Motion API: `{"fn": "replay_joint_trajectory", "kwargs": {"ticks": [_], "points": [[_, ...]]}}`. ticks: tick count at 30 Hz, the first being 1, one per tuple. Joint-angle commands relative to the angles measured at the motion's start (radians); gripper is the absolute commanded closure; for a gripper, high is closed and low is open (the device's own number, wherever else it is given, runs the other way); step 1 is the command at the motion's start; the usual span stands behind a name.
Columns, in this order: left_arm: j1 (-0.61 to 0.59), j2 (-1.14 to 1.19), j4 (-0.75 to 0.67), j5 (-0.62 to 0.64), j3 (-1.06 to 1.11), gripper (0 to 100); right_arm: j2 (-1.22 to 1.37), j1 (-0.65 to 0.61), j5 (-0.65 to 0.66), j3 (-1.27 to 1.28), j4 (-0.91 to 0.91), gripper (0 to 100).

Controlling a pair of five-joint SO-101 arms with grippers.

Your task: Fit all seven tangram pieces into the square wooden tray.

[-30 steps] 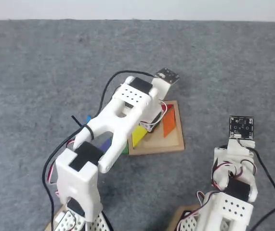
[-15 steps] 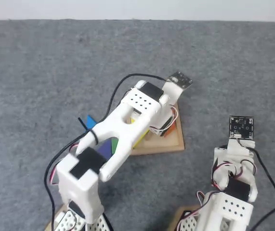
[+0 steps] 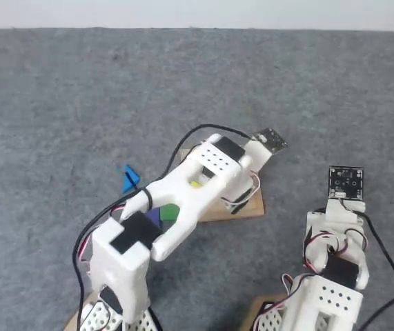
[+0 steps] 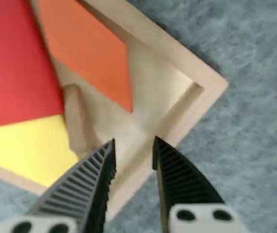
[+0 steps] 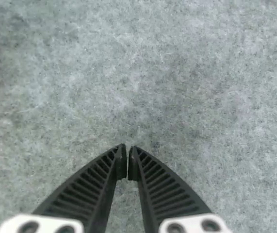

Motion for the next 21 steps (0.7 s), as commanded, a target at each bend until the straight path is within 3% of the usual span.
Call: {"fn": "replay_joint_trajectory", "kwargs": {"ticks": [1, 21], "points": [[-0.055, 0.005, 0.006, -0.020, -0.084, 88, -0.016, -0.005, 0.014, -0.032, -0.012, 97.6], [-0.224, -0.012, 0.071, -0.109, -0.173, 88, -0.016, -0.005, 0.014, -0.032, -0.010, 97.6]]}}
